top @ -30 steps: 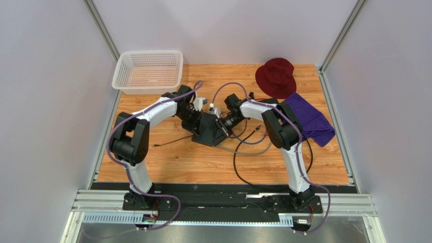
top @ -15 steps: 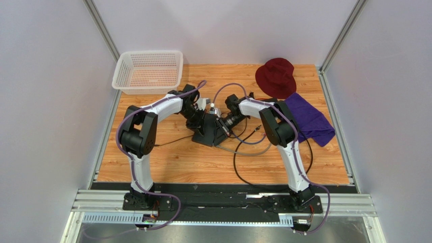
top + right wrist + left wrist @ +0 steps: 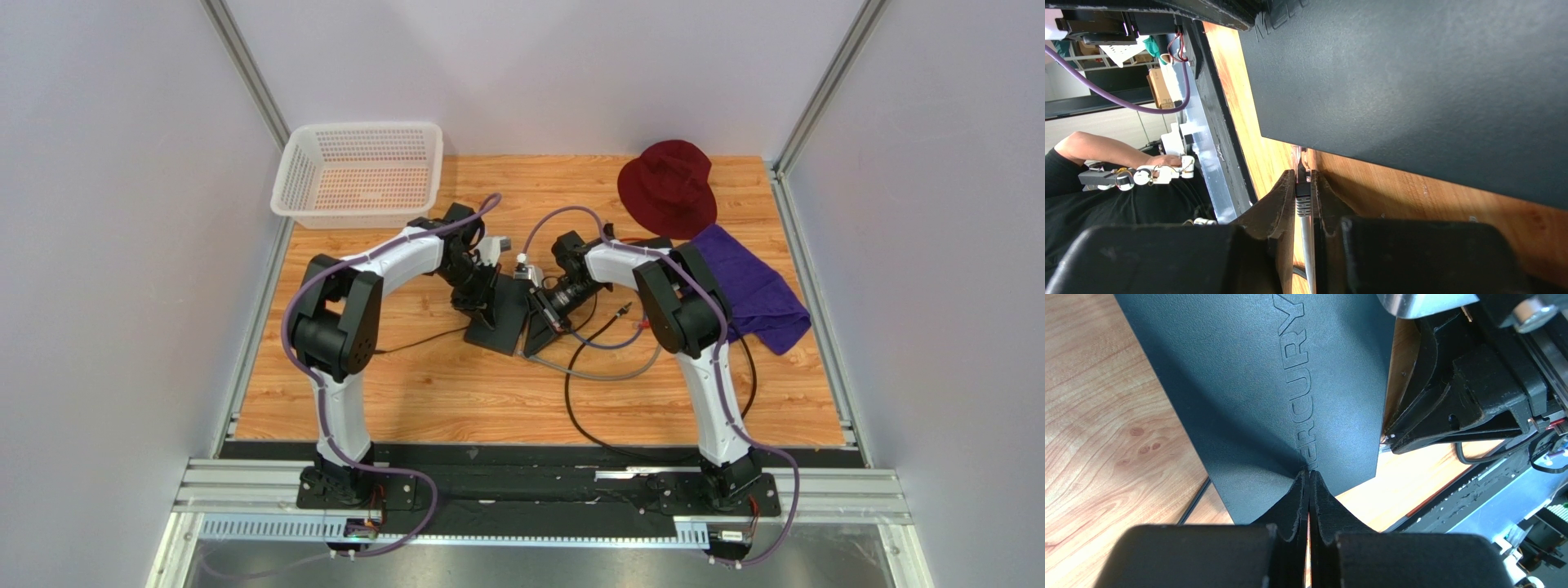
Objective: Pull the plug from the switch port
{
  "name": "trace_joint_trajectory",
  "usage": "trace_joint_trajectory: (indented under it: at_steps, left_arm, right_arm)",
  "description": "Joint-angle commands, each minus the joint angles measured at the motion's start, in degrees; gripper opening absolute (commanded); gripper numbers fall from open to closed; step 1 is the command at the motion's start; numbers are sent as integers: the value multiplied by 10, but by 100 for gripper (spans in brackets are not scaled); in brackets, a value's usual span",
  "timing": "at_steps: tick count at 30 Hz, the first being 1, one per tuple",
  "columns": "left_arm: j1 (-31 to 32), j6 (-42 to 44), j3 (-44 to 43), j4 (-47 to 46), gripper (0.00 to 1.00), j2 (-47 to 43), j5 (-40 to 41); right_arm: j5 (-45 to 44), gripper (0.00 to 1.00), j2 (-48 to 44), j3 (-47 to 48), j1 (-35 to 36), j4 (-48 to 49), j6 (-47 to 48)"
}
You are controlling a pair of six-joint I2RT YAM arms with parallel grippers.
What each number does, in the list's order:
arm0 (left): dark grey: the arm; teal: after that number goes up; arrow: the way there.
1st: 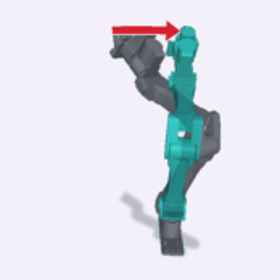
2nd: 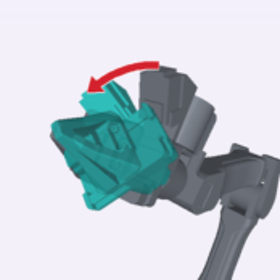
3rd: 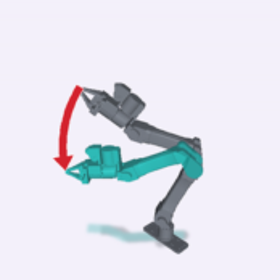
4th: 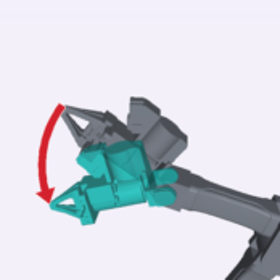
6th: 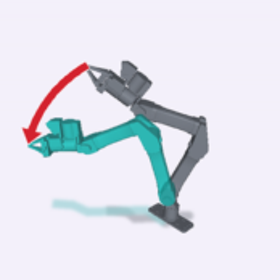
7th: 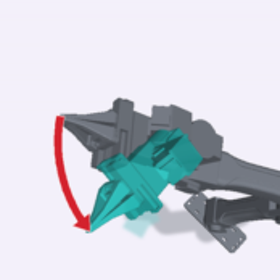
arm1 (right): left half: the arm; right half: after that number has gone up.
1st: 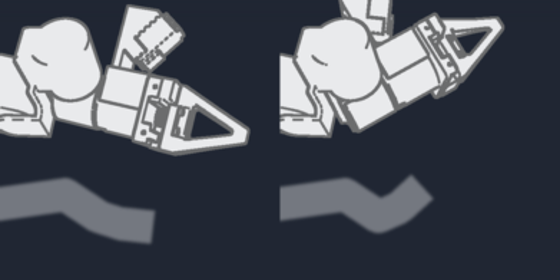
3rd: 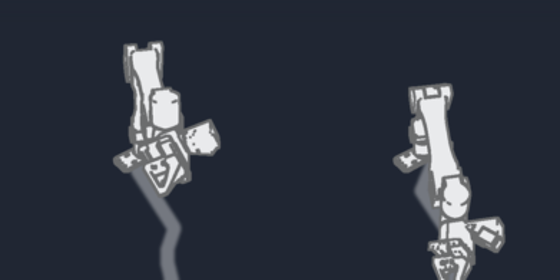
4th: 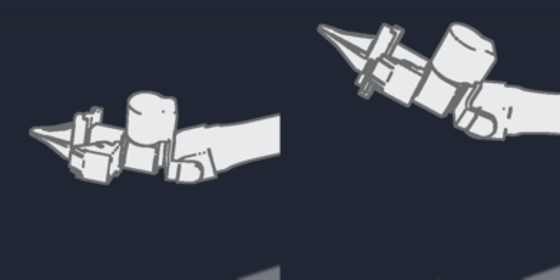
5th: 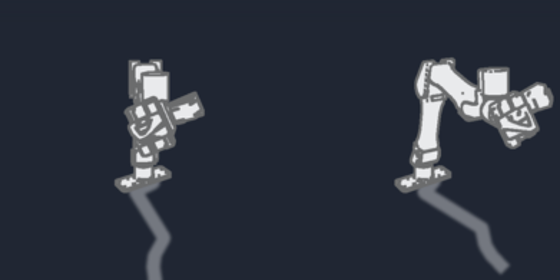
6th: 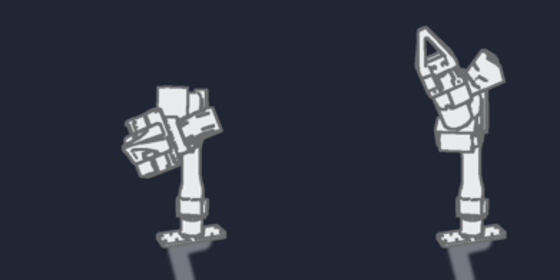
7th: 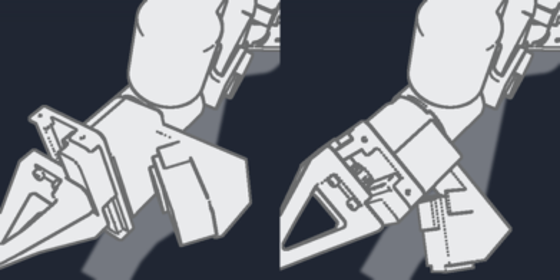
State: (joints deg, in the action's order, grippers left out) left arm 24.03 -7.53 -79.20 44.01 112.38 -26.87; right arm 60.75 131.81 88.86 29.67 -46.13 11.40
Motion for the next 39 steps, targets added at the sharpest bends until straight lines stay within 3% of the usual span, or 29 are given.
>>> trace_joint_trajectory:
  at_steps: [1,8,15,17,20,21,24,25,27,28,31,33,36,39]
  left_arm:
    - [8,27,20,-23,0,21,82]
    - [8,36,17,-17,0,1,82]
    - [8,40,22,-17,0,-22,77]
    - [8,42,19,-16,0,-29,75]
    - [8,47,12,-16,0,-44,74]
    - [8,55,10,-16,1,-49,74]
    - [8,74,-7,-9,20,-69,81]
    - [8,74,-11,-3,35,-82,92]
    - [8,105,-30,4,47,-97,107]
    - [8,112,-38,13,52,-112,117]
    - [6,147,-71,36,58,-143,143]
    - [0,170,-99,45,61,-157,155]
    - [-12,204,-174,84,90,-169,168]
    - [-18,240,-327,169,92,-144,184]
  right_arm:
    - [-119,0,5,-22,-4,30,20]
    - [-116,0,-62,-37,-79,-13,44]
    - [-173,1,-150,-39,-174,-133,157]
    - [-188,8,-177,-30,-210,-166,211]
    - [-185,31,-227,-7,-255,-169,238]
    - [-183,61,-238,4,-263,-165,231]
    - [-228,92,-269,58,-273,-125,148]
    - [-260,93,-277,75,-272,-117,128]
    - [-320,95,-282,123,-271,-75,29]
    - [-400,95,-284,133,-270,-57,-12]
    - [-501,100,-295,172,-270,-31,-58]
    - [-530,100,-291,220,-270,-51,-59]
    - [-550,100,-268,315,-270,-112,-71]
    - [-546,100,-239,388,-270,-166,-81]
